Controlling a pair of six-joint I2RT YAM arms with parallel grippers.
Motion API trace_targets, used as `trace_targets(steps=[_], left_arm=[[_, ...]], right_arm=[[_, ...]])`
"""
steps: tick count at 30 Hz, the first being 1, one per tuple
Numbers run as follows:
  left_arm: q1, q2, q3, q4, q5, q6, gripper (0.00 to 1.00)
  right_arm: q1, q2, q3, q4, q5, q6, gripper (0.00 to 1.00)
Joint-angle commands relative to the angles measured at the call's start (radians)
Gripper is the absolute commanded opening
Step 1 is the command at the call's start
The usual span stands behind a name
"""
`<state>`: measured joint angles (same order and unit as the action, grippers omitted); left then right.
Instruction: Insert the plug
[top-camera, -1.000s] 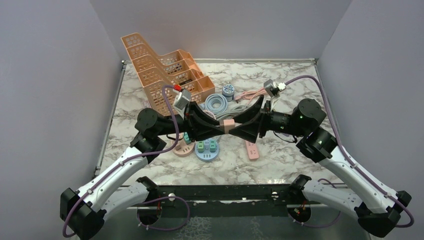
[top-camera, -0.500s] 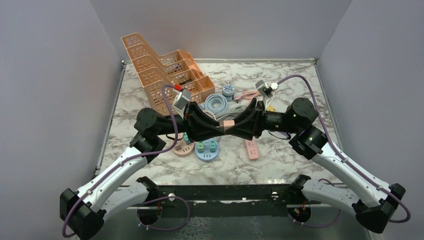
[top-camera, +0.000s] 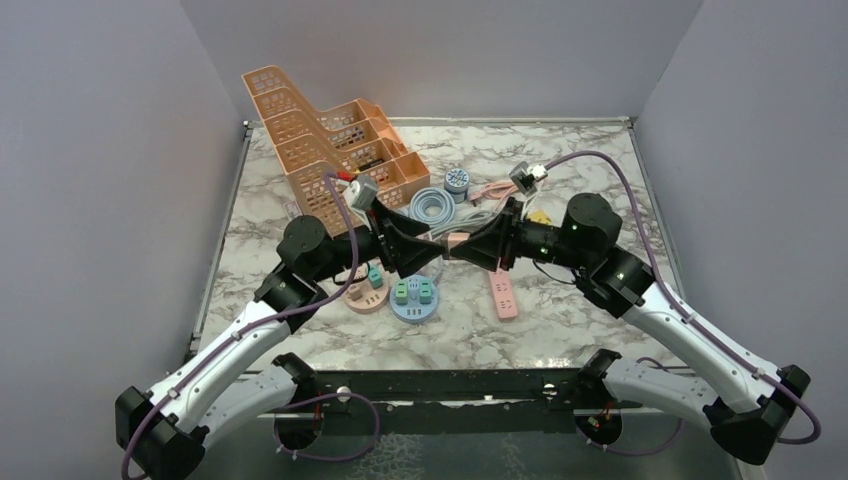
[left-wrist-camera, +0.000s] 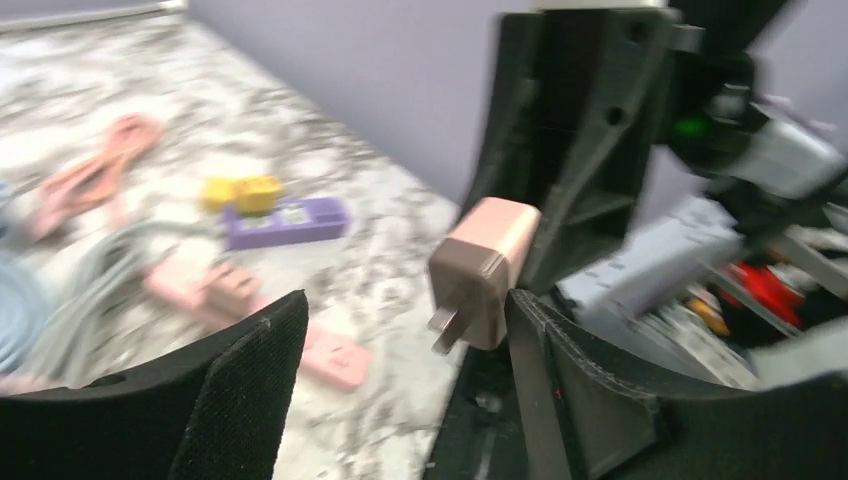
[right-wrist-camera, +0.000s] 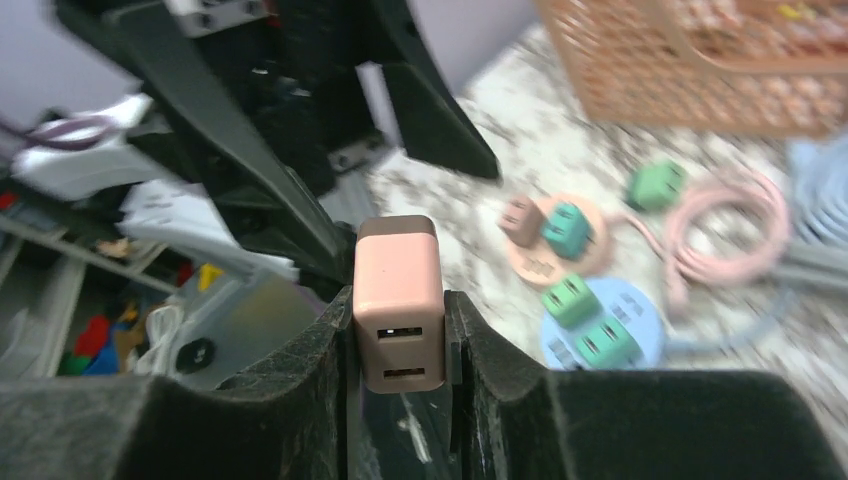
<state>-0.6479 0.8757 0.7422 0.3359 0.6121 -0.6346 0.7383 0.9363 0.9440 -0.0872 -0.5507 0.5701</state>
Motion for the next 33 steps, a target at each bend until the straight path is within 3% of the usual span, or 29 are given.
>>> trace_targets(steps=[1,6,11,19,28,33], left_arm=[[0.002,-0.071,-0.033,-0.287,-0.451,0.144,0.75],[0.002,-0.126,-0.077,-0.381,-0.7,0.141,0.75],[0.001,-0.166,-0.097,-0.426,-0.826,0.146,0.75],[0.002,-0.193,-0.046,-0.534,-0.958,0.365,0.77],[0.002,-0.192,-0.078,-0.509,-0.983,0.285,0.78],[0.001,-0.148,-0.07,-0.481,-0.922,0.217,0.78]], right_arm=[[0.006,0.035,0.056,-0.336,0.315,-0.074,0.01],[0.006,0.093,0.086,-0.556,0.526,-0.06,0.01],[0.004,0.187,0.139,-0.734,0.708,-0.031,0.01],[-0.004,0.374,0.217,-0.827,0.697,-0.106,0.01],[-0.069,0.486,0.204,-0.826,0.729,-0.108,0.01],[-0.095,0.536,0.194,-0.793,0.72,-0.123,0.01]])
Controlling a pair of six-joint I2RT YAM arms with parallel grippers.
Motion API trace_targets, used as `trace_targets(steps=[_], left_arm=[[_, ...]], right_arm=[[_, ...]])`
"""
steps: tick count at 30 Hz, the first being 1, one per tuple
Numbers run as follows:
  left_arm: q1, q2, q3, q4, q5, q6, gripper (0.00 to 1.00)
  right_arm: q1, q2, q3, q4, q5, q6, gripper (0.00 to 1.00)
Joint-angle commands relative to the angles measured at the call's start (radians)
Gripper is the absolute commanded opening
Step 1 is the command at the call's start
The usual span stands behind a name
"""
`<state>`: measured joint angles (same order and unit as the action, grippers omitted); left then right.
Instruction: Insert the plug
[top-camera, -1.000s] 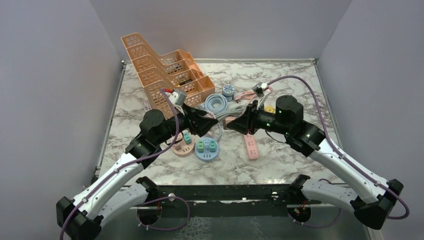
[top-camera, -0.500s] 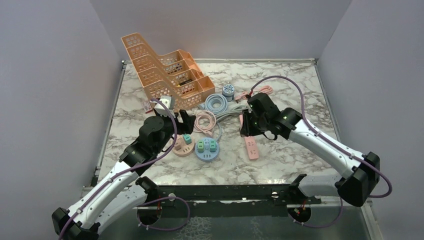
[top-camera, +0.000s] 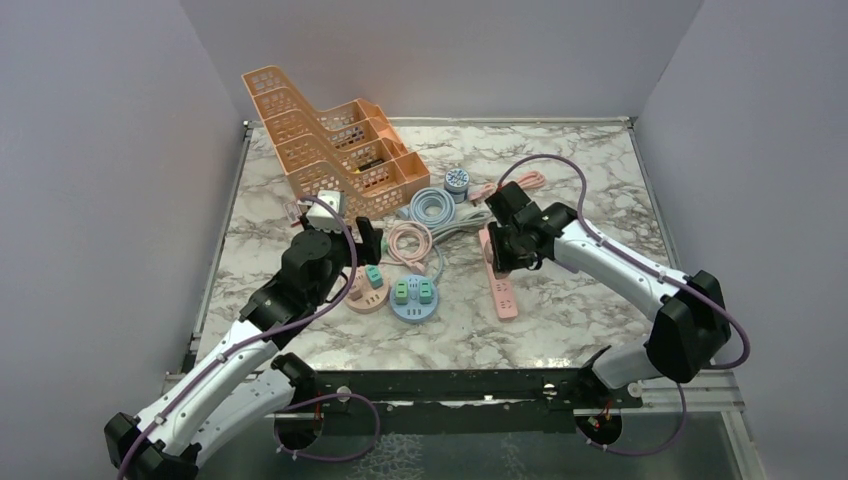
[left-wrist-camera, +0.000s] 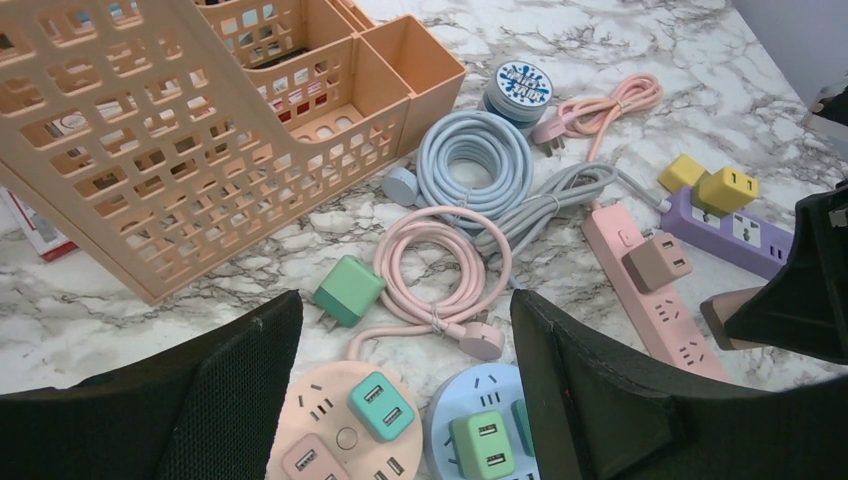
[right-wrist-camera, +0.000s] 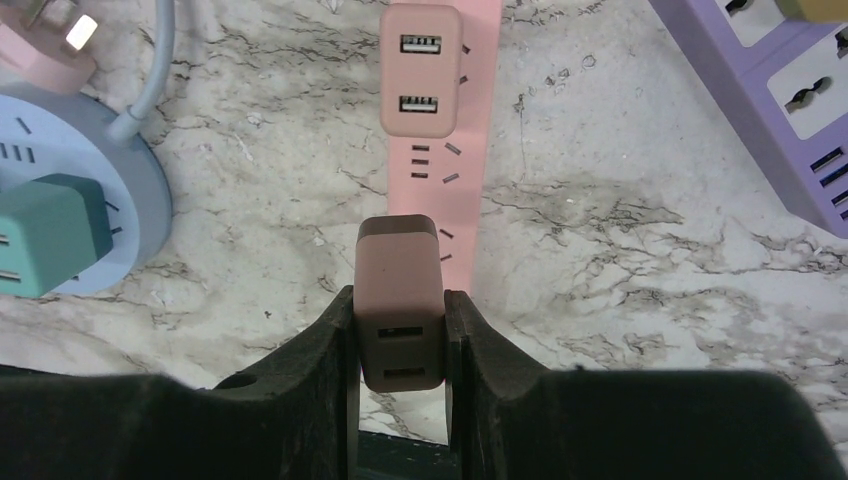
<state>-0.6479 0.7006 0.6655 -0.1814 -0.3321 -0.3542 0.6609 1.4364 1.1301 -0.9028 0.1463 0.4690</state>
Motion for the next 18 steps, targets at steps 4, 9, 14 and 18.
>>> trace_targets(steps=[4,9,14,18], left_arm=[[0.002,0.043,0.011,0.044,0.019,-0.095,0.78],[0.002,0.049,0.031,0.018,-0.033,-0.096,0.78],[0.001,0.045,0.041,0.017,-0.041,-0.047,0.78],[0.002,0.041,0.043,0.02,-0.041,-0.011,0.78]], right_arm=[[-0.041,0.082,0.023,0.04,0.028,-0.067,0.01],[-0.053,0.127,0.03,0.061,-0.01,-0.097,0.01],[-0.053,0.153,0.034,0.079,0.019,-0.116,0.01],[-0.053,0.18,0.054,0.086,-0.018,-0.115,0.01]])
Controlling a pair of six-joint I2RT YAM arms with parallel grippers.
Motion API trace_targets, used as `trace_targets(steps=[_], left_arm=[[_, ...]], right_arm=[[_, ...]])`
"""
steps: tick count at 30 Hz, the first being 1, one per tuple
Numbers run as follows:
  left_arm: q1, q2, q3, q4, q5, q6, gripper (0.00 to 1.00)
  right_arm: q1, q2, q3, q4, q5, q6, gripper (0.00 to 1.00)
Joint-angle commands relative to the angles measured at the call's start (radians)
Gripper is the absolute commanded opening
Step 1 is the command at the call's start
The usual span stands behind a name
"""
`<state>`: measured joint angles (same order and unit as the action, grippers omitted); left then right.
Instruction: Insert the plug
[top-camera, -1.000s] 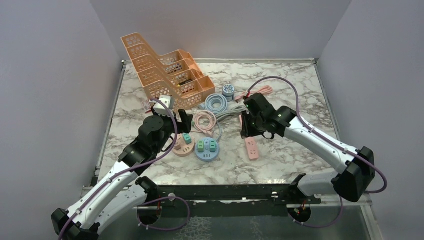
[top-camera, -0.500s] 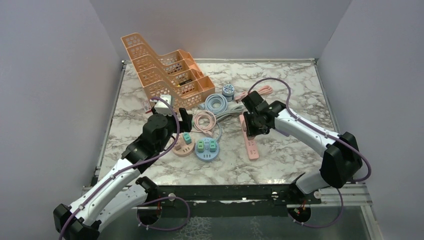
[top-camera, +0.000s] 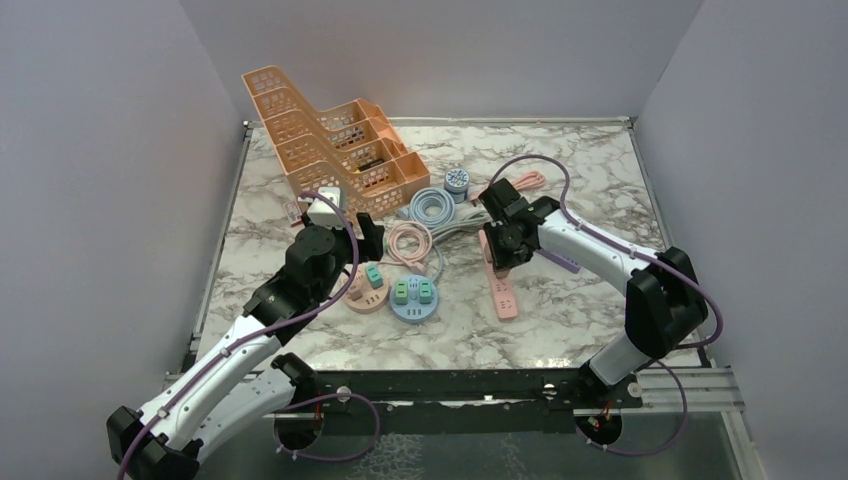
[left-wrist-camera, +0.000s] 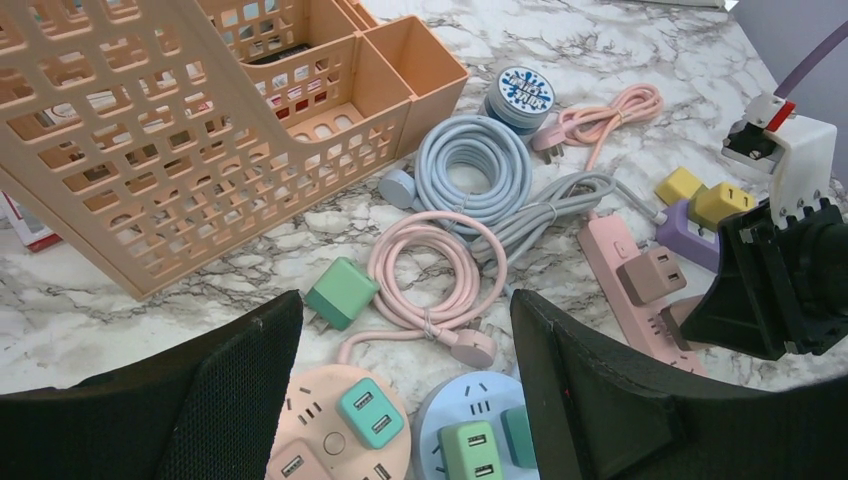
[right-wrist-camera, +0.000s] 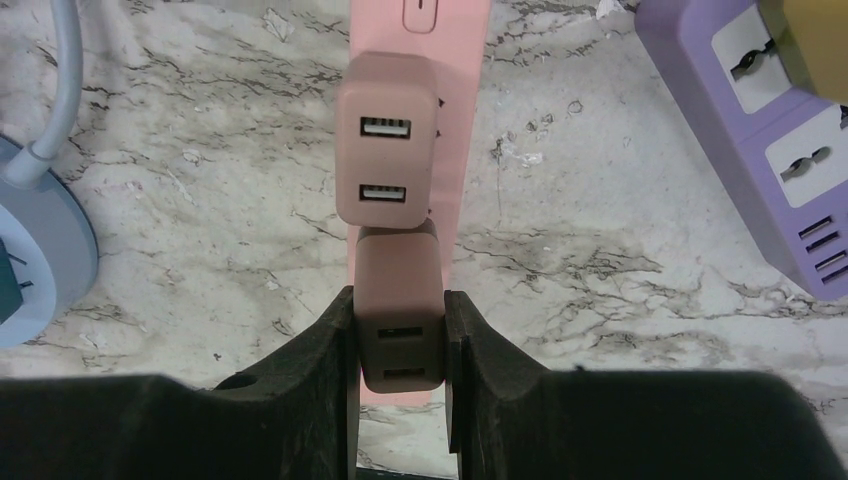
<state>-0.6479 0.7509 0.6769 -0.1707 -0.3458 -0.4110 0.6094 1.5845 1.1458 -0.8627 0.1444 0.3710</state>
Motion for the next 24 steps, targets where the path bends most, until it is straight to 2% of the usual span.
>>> trace_targets(steps=[1,15,24], left_arm=[[0.002,-0.01,0.027,0.014,-0.033,0.049,0.78],[0.002,0.014,0.018,0.041,-0.057,0.044,0.78],[0.001,0.028,0.021,0.046,-0.064,0.054,0.78]], right_arm=[[-0.002,0.037,0.04,0.048,-0.024,-0.014,0.01],[-0.003,0.089,0.041,0.015,-0.084,-0.001,0.01],[-0.005,0.155,0.024,0.005,0.033,0.044,0.01]])
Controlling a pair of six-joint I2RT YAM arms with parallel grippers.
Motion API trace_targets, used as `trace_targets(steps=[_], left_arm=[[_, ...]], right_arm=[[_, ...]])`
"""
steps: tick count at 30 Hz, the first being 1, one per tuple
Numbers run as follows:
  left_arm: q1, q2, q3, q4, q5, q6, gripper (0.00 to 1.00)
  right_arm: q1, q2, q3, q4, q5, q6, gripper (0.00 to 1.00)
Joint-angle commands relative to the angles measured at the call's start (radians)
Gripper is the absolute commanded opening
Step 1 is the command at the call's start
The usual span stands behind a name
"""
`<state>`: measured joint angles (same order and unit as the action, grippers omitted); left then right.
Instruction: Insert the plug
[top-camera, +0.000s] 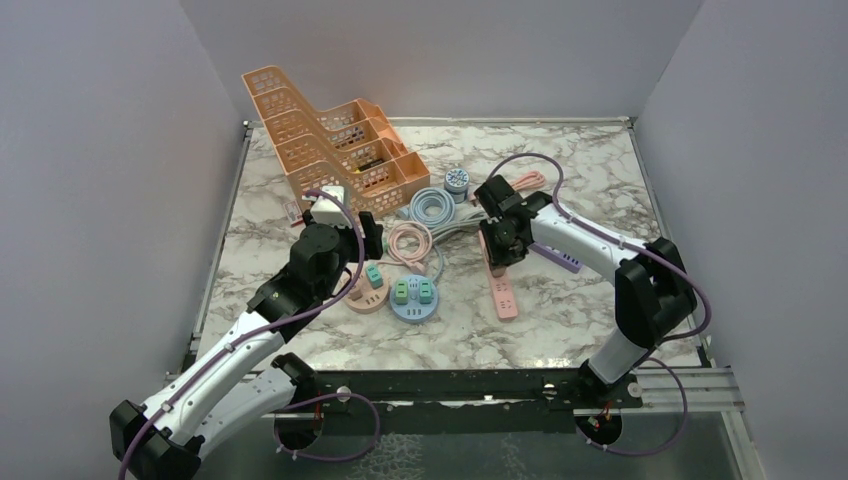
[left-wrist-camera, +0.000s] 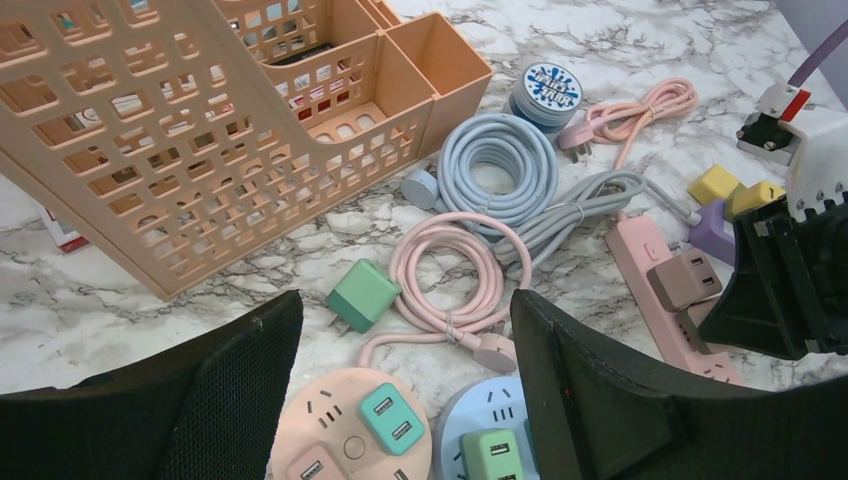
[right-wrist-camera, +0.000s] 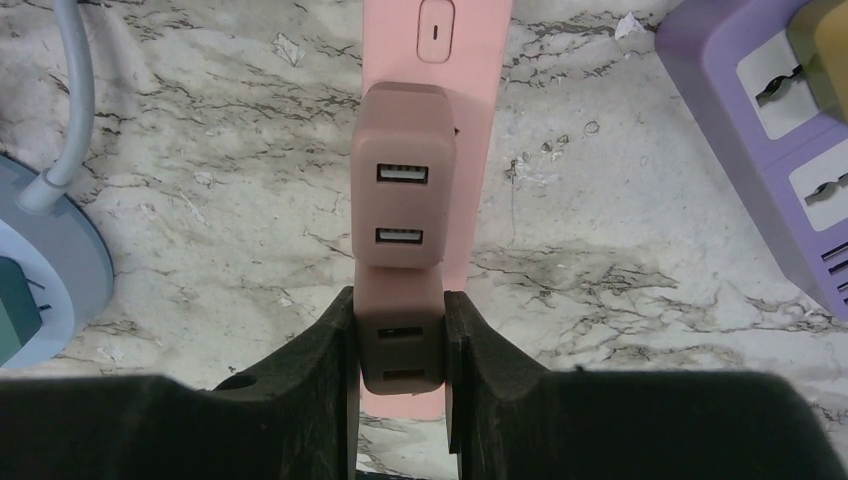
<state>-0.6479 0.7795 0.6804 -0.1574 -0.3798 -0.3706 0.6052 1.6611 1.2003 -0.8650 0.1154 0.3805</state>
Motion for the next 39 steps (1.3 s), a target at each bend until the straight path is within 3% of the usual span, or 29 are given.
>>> trace_targets(steps=[1,21,32,39], left_arm=[[0.002,-0.004,0.019,0.033,-0.033,0.013,0.78],[0.002,-0.005,0.001,0.049,-0.048,0.038,0.78],[0.002,0.004,0.0,0.051,-0.049,0.045,0.78],[0.001,0.012,0.005,0.048,-0.037,0.045,0.78]], right_arm=[[-0.001,0.082,-0.037,0.011,0.083,0.042,0.01],[0.001,0.175,-0.136,0.095,0.108,0.116,0.01],[0.011,0.258,-0.123,0.042,0.259,0.173,0.01],[0.011,0.15,-0.07,0.055,0.235,0.189,0.02]])
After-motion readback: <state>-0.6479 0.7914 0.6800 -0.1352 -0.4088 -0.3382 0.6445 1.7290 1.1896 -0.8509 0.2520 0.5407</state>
